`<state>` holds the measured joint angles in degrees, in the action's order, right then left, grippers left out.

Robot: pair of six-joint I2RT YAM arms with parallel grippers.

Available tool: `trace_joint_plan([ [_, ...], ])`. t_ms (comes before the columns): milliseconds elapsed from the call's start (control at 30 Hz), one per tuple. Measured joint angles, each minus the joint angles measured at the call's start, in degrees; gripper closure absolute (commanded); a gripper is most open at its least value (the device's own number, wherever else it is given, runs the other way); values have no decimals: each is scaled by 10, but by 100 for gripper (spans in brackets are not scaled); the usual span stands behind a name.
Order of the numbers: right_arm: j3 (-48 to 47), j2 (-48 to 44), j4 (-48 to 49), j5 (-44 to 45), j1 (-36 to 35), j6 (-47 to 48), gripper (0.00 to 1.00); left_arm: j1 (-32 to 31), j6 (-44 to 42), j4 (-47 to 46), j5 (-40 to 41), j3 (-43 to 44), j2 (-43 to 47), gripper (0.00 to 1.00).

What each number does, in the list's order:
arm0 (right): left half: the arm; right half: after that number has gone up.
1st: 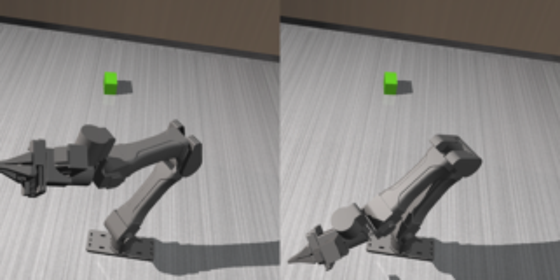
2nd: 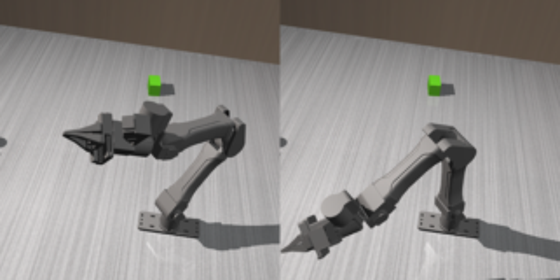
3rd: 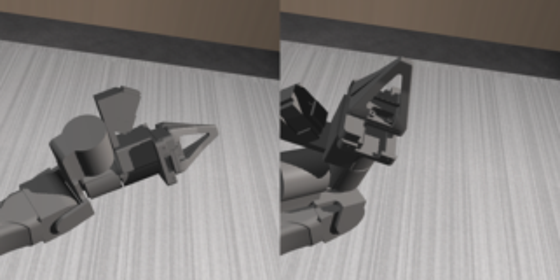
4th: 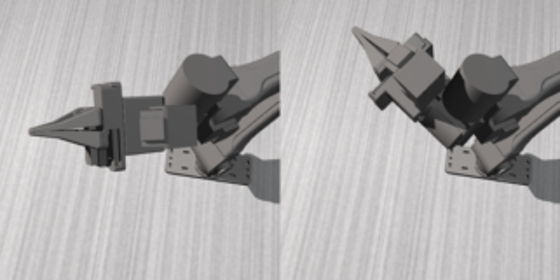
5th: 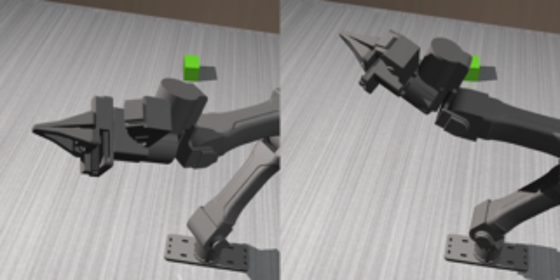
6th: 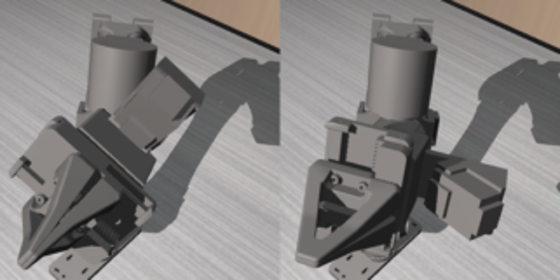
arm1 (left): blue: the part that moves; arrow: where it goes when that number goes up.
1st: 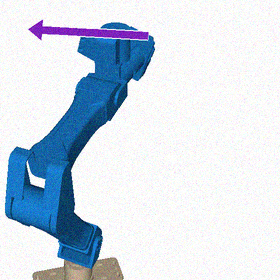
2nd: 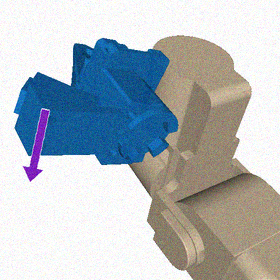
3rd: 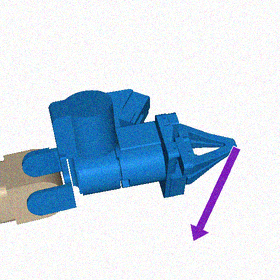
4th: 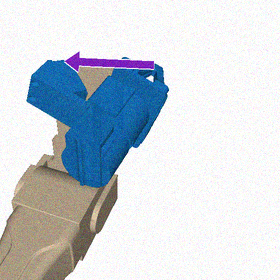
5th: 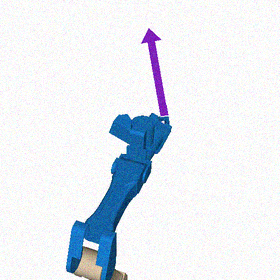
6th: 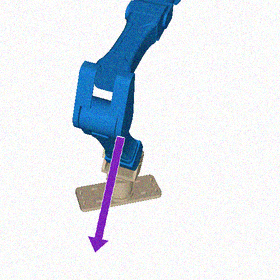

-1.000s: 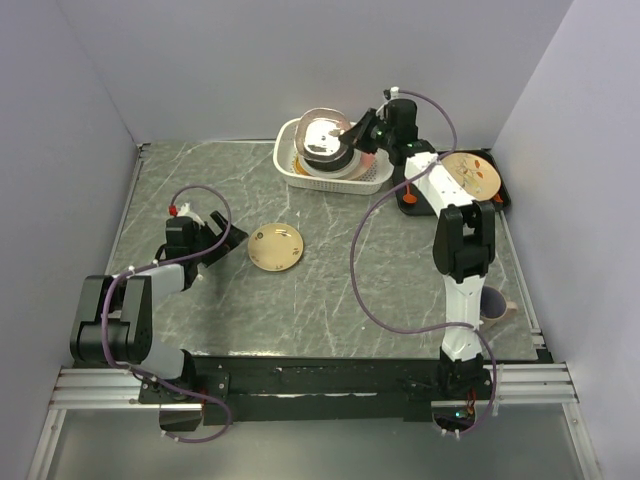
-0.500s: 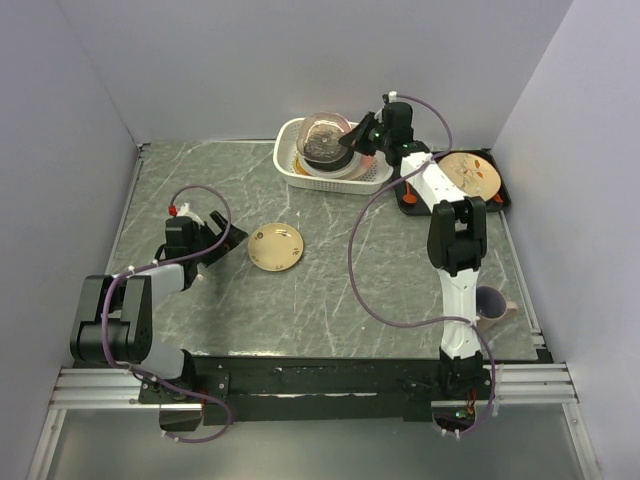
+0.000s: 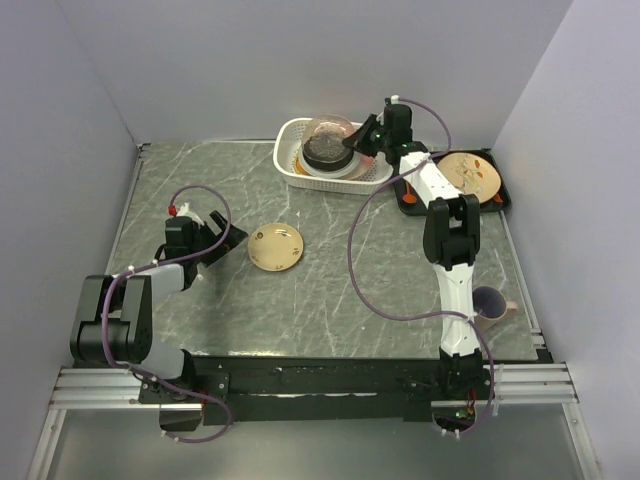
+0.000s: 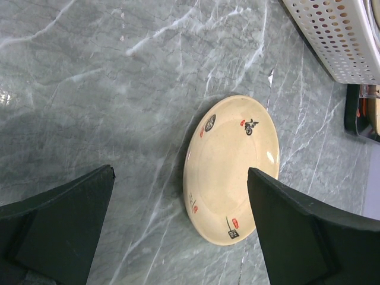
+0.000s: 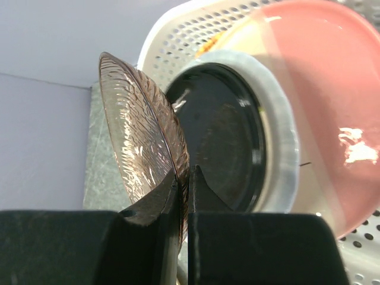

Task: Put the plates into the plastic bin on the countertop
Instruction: Place the plate in the plastic bin.

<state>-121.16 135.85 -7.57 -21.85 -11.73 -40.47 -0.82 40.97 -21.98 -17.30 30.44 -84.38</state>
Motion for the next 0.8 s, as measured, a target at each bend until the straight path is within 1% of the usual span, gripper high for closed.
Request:
trace_joint_plan([
  [400, 0, 6, -6, 0, 1, -4, 96, 1, 0, 0, -5, 0, 0, 1],
  [633, 0, 12, -3, 0, 1, -6, 88, 2, 0, 1, -9, 0, 0, 1],
  [733, 0, 20, -2, 0, 1, -6, 82, 2, 0, 2, -9, 0, 0, 1],
  [767, 0, 23, -2, 0, 1, -6, 75, 2, 0, 2, -9, 0, 0, 1],
  [800, 0, 24, -3, 0, 1, -6, 72, 2, 0, 2, -9, 0, 0, 1],
])
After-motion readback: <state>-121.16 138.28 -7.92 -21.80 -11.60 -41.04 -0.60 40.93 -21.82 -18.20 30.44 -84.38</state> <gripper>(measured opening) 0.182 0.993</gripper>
